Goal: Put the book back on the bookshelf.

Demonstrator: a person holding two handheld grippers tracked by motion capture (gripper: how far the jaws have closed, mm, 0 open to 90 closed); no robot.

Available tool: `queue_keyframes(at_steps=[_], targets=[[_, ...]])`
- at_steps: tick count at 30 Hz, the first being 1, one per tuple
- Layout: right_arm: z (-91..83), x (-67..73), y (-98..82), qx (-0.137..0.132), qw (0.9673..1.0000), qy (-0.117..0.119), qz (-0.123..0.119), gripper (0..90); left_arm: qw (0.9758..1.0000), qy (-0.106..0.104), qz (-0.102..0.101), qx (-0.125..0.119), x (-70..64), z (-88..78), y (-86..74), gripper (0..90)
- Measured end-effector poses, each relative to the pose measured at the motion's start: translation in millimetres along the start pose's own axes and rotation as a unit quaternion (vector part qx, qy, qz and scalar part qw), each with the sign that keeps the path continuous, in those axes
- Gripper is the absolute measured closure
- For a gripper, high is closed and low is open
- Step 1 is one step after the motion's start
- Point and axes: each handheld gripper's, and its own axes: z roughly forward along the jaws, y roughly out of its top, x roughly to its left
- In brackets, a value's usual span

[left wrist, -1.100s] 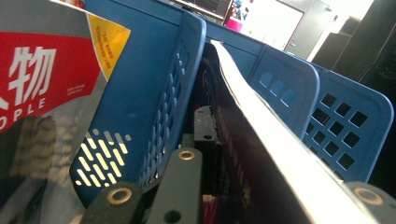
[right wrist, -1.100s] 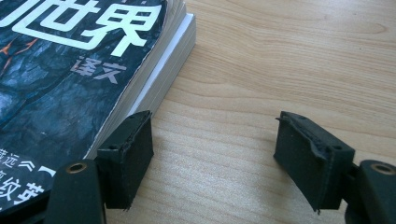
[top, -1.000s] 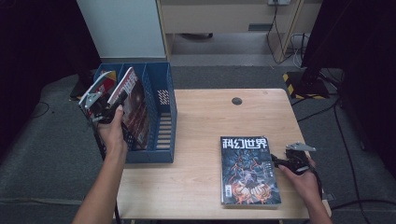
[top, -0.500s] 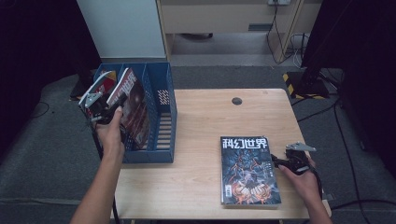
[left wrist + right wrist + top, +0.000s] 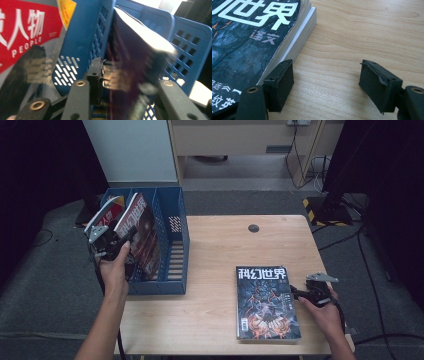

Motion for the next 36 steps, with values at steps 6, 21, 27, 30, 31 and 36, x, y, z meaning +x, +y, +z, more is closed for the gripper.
queue_keyframes(at_steps=[6, 21, 27, 30, 31, 36], targets=[[-0.1, 0.1, 0.0, 0.000, 1.0000, 0.000, 0.001, 27.2, 1.0000, 0.000, 0.006, 0.003, 0.4, -10.6, -12.1, 56.4], [-0.1, 0.2, -0.1, 0.000, 1.0000, -0.001, 0.002, 27.1, 0.9990, 0.016, 0.036, 0.022, -5.4, -38.7, -47.6, 49.8], [0.0, 0.1, -0.1, 0.000, 1.0000, 0.000, 0.002, 26.9, 0.9982, 0.026, 0.042, 0.035, -8.9, -48.1, -56.9, 47.3], [0.1, -0.1, 0.0, -0.001, 1.0000, 0.000, 0.001, 26.9, 0.9976, 0.032, 0.053, 0.033, -8.5, -57.1, -58.4, 47.2], [0.1, -0.1, 0.0, 0.000, 1.0000, 0.000, 0.001, 26.8, 0.9975, 0.031, 0.054, 0.034, -8.6, -59.4, -59.9, 47.0], [0.2, -0.3, 0.2, 0.001, 1.0000, 0.002, 0.002, 26.5, 0.9969, 0.020, 0.066, 0.040, -15.5, -63.4, -64.3, 44.5]])
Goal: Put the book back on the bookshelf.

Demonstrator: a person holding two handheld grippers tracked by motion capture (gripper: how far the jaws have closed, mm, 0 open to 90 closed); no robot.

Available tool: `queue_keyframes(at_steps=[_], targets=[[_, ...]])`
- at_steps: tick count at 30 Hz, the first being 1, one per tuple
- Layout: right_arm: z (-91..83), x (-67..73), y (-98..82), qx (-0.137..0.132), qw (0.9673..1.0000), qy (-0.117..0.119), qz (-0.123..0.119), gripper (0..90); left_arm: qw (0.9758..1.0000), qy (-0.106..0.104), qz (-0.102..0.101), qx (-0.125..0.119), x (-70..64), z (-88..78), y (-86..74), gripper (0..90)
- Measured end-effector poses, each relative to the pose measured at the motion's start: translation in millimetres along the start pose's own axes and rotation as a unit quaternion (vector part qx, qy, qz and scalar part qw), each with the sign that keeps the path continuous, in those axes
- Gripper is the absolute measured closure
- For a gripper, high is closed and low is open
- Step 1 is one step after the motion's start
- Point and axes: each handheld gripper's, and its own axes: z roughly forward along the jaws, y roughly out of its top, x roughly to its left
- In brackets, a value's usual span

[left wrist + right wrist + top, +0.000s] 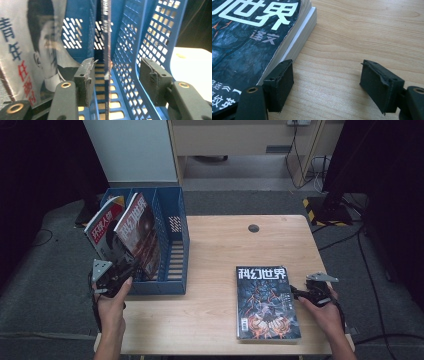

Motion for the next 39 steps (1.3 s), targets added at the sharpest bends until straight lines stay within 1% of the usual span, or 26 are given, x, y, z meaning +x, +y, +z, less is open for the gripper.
queue_keyframes(at_steps=[2, 3, 4, 6, 11, 13, 15, 16, 18, 20, 22, 26, 27, 29, 30, 32, 35, 36, 37, 38, 39], targets=[[0.0, 0.0, 0.0, 0.000, 1.0000, 0.000, 0.000, 26.4, 1.0000, -0.008, 0.005, 0.000, -3.6, 1.5, 0.6, 42.4], [0.1, -0.2, 0.0, 0.000, 1.0000, 0.000, -0.001, 26.3, 0.9999, -0.014, 0.004, 0.001, -5.5, 2.6, 0.5, 41.6], [0.1, -0.2, 0.0, 0.000, 1.0000, 0.000, -0.001, 26.2, 0.9998, -0.019, 0.009, 0.002, -6.9, 4.1, 0.3, 40.9], [0.2, -0.2, 0.0, 0.000, 1.0000, -0.001, 0.000, 25.8, 0.9994, -0.030, 0.012, 0.011, -11.2, 6.9, -0.9, 38.8], [0.7, -1.1, 0.2, 0.002, 1.0000, -0.006, 0.004, 21.9, 0.9984, -0.051, 0.020, 0.016, -20.0, 10.5, -0.8, 33.4], [0.8, -1.6, 0.4, 0.005, 0.9999, -0.008, 0.006, 20.2, 0.9976, -0.062, 0.026, 0.020, -23.8, 12.2, -1.3, 32.4], [0.9, -2.6, 0.3, 0.006, 0.9999, -0.009, 0.005, 18.5, 0.9962, -0.081, 0.023, 0.021, -26.8, 14.1, -1.9, 30.2], [0.7, -3.5, 0.4, 0.005, 0.9999, -0.013, 0.001, 18.8, 0.9956, -0.086, 0.027, 0.024, -28.5, 15.0, -2.1, 29.4], [-0.2, -4.4, 0.9, 0.005, 0.9998, -0.018, 0.000, 20.1, 0.9945, -0.093, 0.034, 0.034, -32.7, 17.2, -2.9, 27.6], [-1.9, -6.2, 1.5, -0.001, 0.9998, -0.021, 0.001, 21.9, 0.9937, -0.093, 0.045, 0.043, -37.1, 19.4, -4.0, 24.6], [-4.1, -7.3, 2.2, -0.006, 0.9997, -0.022, 0.003, 24.4, 0.9929, -0.094, 0.054, 0.050, -41.0, 21.0, -4.5, 23.7], [-9.6, -7.8, 5.4, -0.021, 0.9995, -0.024, -0.001, 33.0, 0.9909, -0.106, 0.059, 0.058, -49.0, 22.5, -4.5, 22.0], [-11.4, -7.8, 6.6, -0.025, 0.9994, -0.024, -0.004, 34.9, 0.9900, -0.111, 0.062, 0.061, -52.0, 22.9, -4.8, 21.6], [-14.3, -6.6, 8.7, -0.035, 0.9991, -0.022, -0.004, 39.1, 0.9889, -0.114, 0.070, 0.065, -56.6, 23.5, -4.9, 20.7], [-16.2, -6.3, 9.9, -0.037, 0.9991, -0.020, -0.009, 42.2, 0.9882, -0.117, 0.073, 0.066, -59.3, 23.9, -4.9, 20.1], [-19.8, -4.8, 12.8, -0.050, 0.9984, -0.021, -0.014, 47.2, 0.9866, -0.125, 0.079, 0.068, -64.3, 24.4, -4.8, 19.0], [-25.2, -2.3, 17.0, -0.065, 0.9976, -0.014, -0.018, 52.8, 0.9840, -0.137, 0.087, 0.072, -71.5, 25.1, -5.4, 17.6], [-26.2, -1.1, 18.1, -0.067, 0.9975, -0.012, -0.019, 54.0, 0.9832, -0.141, 0.089, 0.074, -73.7, 25.6, -5.9, 17.1], [-26.8, -0.1, 19.1, -0.069, 0.9973, -0.011, -0.021, 54.9, 0.9819, -0.148, 0.091, 0.076, -75.9, 26.8, -6.1, 16.7], [-27.5, 1.0, 19.8, -0.072, 0.9971, -0.009, -0.024, 56.1, 0.9815, -0.151, 0.090, 0.077, -76.9, 27.4, -6.2, 15.2], [-27.9, 2.0, 20.1, -0.073, 0.9970, -0.007, -0.023, 56.8, 0.9816, -0.152, 0.087, 0.076, -78.1, 27.8, -6.3, 14.9]])
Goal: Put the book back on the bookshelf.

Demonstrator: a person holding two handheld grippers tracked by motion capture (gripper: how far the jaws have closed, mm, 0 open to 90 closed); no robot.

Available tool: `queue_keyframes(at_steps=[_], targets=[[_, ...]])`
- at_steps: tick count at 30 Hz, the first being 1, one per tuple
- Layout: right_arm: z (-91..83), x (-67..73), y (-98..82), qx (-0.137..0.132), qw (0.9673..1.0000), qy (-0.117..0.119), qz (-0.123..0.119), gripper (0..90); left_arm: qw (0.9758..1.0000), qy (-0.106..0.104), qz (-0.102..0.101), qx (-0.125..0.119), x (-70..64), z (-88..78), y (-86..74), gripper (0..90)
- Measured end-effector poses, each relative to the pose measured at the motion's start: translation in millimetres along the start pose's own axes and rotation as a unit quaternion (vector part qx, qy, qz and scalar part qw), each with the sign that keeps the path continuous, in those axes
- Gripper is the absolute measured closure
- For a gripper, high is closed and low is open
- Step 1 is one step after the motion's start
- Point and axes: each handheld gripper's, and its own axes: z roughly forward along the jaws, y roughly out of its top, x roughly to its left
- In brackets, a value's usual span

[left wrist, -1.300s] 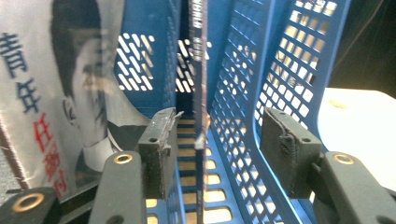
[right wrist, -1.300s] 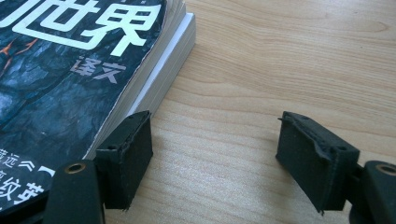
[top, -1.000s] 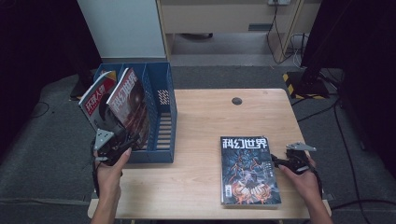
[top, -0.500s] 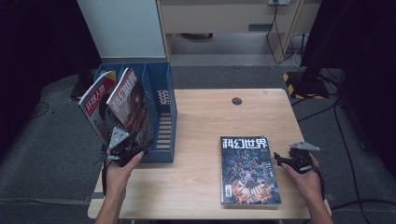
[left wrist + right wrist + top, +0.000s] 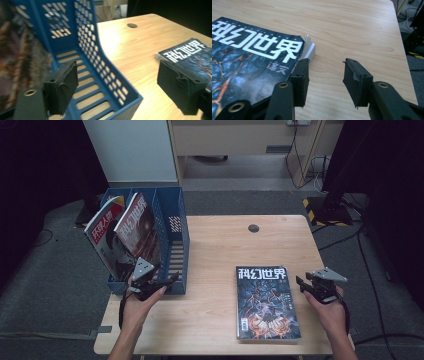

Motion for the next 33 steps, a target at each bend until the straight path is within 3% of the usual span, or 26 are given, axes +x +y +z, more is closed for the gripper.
queue_keyframes(at_steps=[6, 13, 22, 27, 33], targets=[[-2.8, 3.1, 0.2, -0.003, 0.9999, 0.009, -0.010, 62.3, 0.9999, -0.009, 0.006, -0.003, -6.5, 2.6, 3.5, 14.2], [-3.3, 5.5, 3.3, -0.009, 0.9998, 0.015, -0.012, 63.7, 0.9995, -0.023, 0.017, 0.014, -15.7, 10.7, 2.5, 10.5], [-3.9, 8.3, 5.5, -0.008, 0.9996, 0.026, -0.005, 51.7, 0.9982, -0.044, 0.034, 0.025, -35.8, 19.6, 9.5, 9.8], [-1.0, 10.8, 4.6, -0.005, 0.9989, 0.046, -0.001, 45.5, 0.9977, -0.054, 0.033, 0.024, -48.2, 27.3, 17.3, 10.0], [6.5, 22.5, 4.3, 0.001, 0.9967, 0.080, -0.008, 40.2, 0.9954, -0.068, 0.045, 0.049, -66.4, 42.6, 17.4, 10.7]])
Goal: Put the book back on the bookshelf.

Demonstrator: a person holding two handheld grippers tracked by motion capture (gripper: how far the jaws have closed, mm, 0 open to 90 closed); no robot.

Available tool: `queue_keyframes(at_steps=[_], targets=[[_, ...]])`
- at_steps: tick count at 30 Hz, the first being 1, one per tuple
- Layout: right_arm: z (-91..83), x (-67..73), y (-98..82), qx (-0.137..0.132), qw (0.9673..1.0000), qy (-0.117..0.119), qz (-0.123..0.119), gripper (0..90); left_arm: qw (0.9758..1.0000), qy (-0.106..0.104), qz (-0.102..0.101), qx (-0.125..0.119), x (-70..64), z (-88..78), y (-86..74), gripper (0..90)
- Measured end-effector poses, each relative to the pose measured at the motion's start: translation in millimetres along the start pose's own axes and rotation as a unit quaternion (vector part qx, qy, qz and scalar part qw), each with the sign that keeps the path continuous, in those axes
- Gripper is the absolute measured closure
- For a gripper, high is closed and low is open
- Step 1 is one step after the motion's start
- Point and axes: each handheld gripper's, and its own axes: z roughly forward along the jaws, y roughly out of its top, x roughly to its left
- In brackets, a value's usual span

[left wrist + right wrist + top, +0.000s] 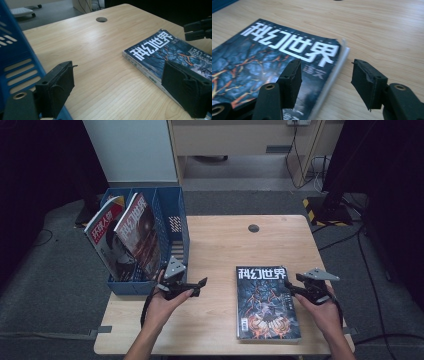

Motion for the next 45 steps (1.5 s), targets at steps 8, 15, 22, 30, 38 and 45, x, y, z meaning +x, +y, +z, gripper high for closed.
queue_keyframes(at_steps=[8, 15, 22, 30, 38, 45], targets=[[11.5, 6.4, -3.7, 0.025, 0.9996, 0.017, -0.004, 34.1, 0.9979, -0.026, 0.027, 0.053, -31.1, 43.0, 0.9, 11.2], [18.0, 12.6, -6.0, 0.037, 0.9989, 0.029, -0.008, 31.7, 0.9937, -0.047, 0.030, 0.098, -48.4, 87.2, -12.4, 11.5], [18.5, 12.9, -6.2, 0.036, 0.9989, 0.029, -0.010, 31.3, 0.9924, -0.067, 0.034, 0.098, -65.6, 98.1, -17.8, 11.4], [20.6, 14.4, -4.6, 0.037, 0.9985, 0.034, -0.020, 31.1, 0.9907, -0.063, 0.048, 0.110, -70.7, 99.6, -26.4, 11.3], [25.9, 20.0, -3.4, 0.032, 0.9983, 0.044, -0.022, 30.0, 0.9884, -0.079, 0.031, 0.126, -74.5, 110.1, -34.5, 11.2], [29.4, 27.4, -2.5, 0.032, 0.9974, 0.057, -0.028, 29.9, 0.9867, -0.098, 0.020, 0.128, -77.2, 114.7, -37.3, 10.3]])
